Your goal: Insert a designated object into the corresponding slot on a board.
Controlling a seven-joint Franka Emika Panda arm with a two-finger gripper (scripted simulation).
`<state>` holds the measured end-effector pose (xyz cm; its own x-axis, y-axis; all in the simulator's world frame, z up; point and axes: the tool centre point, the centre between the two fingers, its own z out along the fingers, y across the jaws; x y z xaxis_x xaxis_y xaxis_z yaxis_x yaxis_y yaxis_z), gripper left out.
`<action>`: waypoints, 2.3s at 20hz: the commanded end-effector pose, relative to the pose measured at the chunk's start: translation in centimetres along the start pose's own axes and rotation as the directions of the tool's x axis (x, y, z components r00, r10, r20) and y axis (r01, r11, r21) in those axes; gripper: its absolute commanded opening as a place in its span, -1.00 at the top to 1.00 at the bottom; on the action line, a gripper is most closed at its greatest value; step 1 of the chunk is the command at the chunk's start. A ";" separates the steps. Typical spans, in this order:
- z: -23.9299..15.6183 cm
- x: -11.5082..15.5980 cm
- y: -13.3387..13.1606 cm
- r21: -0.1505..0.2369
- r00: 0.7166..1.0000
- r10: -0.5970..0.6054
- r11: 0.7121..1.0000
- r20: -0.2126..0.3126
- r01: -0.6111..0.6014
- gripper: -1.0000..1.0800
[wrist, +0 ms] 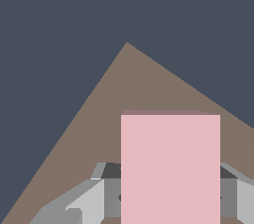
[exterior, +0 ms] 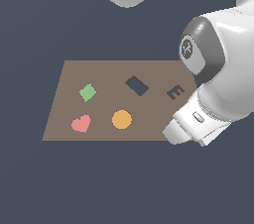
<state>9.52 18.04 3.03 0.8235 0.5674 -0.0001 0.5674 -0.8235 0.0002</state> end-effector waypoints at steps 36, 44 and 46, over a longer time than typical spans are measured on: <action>-0.4 -3.1 9.1 0.001 0.526 0.850 0.526 -0.001 -0.850 1.00; -0.5 -6.3 11.1 0.002 0.181 0.983 0.181 -0.001 -0.983 1.00; -0.6 -7.2 11.3 0.002 0.089 0.996 0.089 0.000 -0.996 1.00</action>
<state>10.45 5.19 3.52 0.6922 -0.7217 0.0003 -0.7217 -0.6922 -0.0007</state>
